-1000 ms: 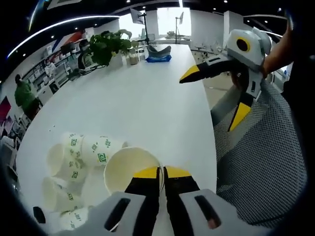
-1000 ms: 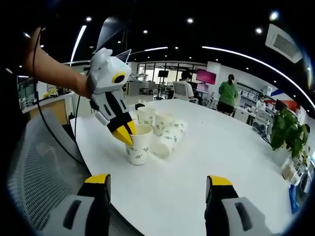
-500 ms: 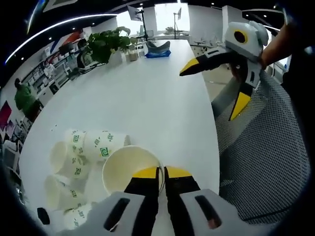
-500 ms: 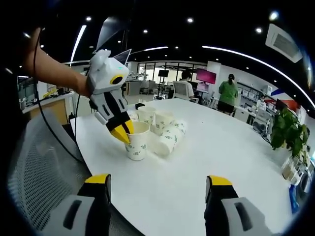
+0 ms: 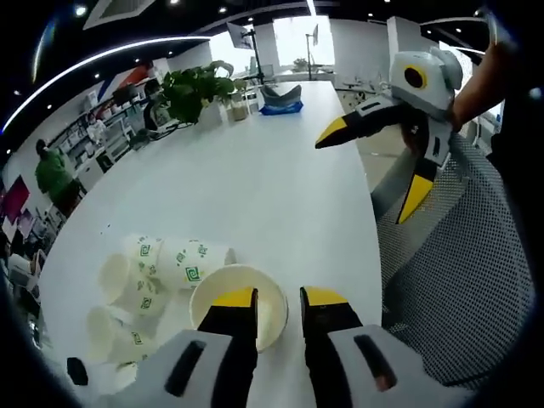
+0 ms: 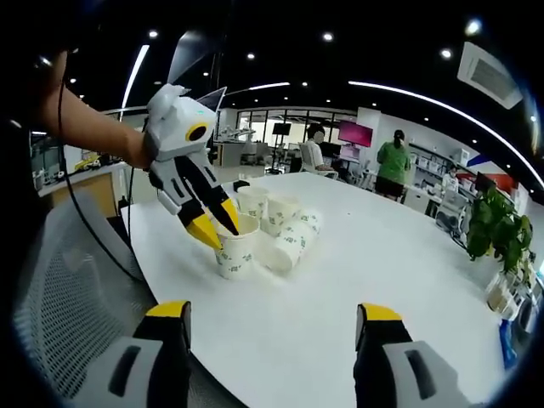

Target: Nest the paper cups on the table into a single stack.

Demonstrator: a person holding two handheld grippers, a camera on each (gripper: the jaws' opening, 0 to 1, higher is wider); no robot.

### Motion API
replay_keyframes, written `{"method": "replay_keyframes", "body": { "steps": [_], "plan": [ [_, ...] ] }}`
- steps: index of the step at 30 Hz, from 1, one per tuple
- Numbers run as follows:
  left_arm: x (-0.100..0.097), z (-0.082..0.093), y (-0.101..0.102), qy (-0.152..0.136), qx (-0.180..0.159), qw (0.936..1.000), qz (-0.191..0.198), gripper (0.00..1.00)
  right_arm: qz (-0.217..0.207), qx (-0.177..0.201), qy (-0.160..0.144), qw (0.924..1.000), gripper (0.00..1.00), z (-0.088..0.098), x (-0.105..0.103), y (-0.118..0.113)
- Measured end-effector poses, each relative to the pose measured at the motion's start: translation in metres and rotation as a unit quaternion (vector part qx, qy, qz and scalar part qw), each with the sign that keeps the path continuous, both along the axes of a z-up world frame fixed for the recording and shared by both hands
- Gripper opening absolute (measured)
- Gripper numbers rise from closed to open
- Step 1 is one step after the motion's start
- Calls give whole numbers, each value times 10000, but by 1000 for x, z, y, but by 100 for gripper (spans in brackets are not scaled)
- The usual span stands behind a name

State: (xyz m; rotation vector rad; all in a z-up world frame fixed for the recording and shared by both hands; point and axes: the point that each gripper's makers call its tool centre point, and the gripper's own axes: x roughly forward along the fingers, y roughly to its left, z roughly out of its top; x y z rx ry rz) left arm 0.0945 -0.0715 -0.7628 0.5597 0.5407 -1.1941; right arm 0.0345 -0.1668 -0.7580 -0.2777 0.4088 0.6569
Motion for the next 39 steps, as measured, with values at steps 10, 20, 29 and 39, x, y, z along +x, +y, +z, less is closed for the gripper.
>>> {"method": "replay_keyframes", "body": {
  "steps": [10,20,29,39],
  "plan": [
    [19,23,15,-145,-404,9984,378,21,-26,20,10,10000,79,0,0,-1],
    [56,44,64,-29,-939,9885,1181,22,-20,38,7,10000,79,0,0,-1],
    [78,41,109,146,-1067,9801,1670,25,-22,11,24,10000,79,0,1,-2],
    [97,25,151,307,-976,9726,2086,29,-17,0,55,10000,79,-1,1,-2]
  ]
}}
